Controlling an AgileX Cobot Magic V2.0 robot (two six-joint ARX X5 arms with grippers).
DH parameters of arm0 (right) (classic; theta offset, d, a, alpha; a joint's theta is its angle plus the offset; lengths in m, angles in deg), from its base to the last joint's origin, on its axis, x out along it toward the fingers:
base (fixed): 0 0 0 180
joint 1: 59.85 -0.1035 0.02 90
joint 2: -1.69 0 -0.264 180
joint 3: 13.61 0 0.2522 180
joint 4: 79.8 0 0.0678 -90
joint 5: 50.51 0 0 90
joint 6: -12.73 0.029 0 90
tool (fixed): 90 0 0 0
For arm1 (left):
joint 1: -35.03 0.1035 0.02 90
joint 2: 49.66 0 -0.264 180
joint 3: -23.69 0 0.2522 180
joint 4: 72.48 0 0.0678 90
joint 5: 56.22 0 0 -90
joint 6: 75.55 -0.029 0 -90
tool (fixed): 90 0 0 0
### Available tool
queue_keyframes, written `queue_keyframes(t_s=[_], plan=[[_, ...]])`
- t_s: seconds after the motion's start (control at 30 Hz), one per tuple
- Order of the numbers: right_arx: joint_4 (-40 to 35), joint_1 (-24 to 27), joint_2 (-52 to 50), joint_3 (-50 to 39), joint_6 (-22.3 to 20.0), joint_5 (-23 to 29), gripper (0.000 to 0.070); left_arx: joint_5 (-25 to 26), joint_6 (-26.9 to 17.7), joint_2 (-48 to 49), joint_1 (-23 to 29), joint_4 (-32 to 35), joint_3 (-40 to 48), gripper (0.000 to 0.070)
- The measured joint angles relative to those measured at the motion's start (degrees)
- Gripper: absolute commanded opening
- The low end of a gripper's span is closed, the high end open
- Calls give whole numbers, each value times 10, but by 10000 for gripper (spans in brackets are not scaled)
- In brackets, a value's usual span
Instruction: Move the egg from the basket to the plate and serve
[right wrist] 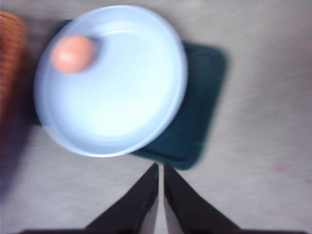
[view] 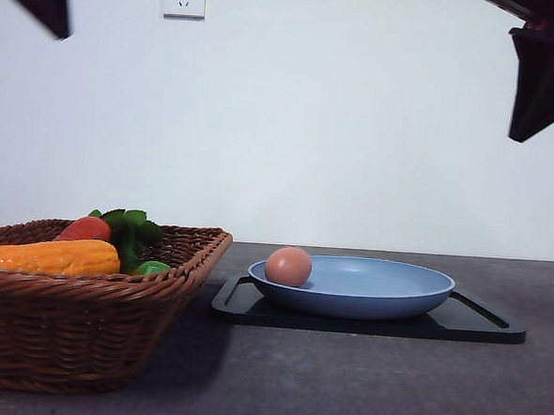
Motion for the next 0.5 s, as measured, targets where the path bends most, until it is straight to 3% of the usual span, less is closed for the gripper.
queue_keyframes(t_s=[0.2,0.5], plan=[[-141,-77,-113,-141,-2,119,0,44,11,41,59,78,91,0],[-387,-130,-236,-353,1,208,0,48,73,173,60,281,311,0]])
